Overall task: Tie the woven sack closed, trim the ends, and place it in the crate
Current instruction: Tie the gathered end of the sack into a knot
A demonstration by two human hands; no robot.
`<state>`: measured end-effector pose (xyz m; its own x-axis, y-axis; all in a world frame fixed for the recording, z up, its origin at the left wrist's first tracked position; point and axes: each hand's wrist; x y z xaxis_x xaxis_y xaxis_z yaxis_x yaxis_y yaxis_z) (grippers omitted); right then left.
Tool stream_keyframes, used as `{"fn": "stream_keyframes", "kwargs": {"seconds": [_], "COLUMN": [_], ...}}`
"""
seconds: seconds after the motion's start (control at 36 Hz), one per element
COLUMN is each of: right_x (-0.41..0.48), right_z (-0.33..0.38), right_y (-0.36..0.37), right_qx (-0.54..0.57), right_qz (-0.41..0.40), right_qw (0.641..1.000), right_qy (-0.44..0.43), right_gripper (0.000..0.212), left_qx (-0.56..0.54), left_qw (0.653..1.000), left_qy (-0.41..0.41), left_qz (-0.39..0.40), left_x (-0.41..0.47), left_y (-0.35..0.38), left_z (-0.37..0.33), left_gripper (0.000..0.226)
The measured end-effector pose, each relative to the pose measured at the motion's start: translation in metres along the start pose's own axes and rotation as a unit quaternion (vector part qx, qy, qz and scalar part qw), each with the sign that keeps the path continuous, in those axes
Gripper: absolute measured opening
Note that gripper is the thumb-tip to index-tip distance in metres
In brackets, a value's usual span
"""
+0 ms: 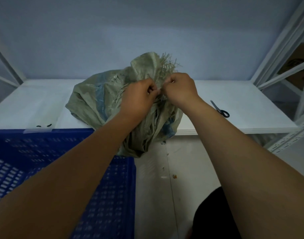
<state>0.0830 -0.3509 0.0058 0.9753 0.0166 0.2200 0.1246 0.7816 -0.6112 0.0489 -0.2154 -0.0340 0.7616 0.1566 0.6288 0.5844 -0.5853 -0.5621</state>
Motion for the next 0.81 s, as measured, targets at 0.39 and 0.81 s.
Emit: {"fn": "stream_keyframes", "kwargs": {"seconds": [0.39,0.81], "right_x": [0.005,0.019], "right_z": [-0.015,-0.034], "right_y": [0.007,0.015], "right_qx": [0.065,0.151], "right_qz": [0.038,0.005], "right_qw": [0.992,0.982], "right_qy": [0.098,0.11], "right_gripper": [0.011,0.029], "left_qx": [0.05,0.083], "left_qw": [0.998,0.996], "left_qy": [0.026,0.008], "left_qz": [0.005,0.015], "left_x": [-0.015,-0.009], "left_y": [0.013,0.02], "left_z": [0.008,0.0], "left_gripper": [0.02,0.015]}}
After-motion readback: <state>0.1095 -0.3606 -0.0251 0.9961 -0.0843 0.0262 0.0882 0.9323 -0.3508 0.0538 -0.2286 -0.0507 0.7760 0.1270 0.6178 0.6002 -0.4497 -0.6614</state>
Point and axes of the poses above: each hand's wrist, its own x-axis towards the middle knuckle, its own y-axis out of the palm, z = x × y, and after that the axes turned 5 degrees about -z, right-handed
